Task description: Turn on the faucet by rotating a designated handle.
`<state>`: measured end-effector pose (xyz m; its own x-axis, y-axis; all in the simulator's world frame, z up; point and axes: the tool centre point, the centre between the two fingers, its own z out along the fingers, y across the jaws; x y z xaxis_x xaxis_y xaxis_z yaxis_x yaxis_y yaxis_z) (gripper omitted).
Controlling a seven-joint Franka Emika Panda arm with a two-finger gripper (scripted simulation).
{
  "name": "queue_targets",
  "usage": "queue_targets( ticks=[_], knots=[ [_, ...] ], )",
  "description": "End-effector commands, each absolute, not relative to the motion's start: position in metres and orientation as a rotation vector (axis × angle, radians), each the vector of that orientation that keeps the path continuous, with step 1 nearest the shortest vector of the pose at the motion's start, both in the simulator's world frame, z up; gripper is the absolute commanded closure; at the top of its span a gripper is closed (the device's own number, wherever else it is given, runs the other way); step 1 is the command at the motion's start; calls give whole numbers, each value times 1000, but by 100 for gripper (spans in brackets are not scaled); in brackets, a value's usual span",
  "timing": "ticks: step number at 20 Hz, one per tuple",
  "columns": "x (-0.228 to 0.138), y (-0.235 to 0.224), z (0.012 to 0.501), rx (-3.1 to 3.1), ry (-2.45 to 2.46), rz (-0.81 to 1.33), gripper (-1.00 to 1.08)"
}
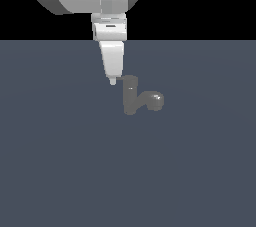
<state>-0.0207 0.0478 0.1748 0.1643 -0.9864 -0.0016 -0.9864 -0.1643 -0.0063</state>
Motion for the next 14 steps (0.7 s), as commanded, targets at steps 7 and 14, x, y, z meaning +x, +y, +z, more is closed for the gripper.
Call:
queue_targets(
  ticks=[7, 14],
  knots=[
    [-29, 23, 174, -2391, 2032, -3, 108],
    [-31, -22, 173, -2387, 2041, -1, 108]
  ],
)
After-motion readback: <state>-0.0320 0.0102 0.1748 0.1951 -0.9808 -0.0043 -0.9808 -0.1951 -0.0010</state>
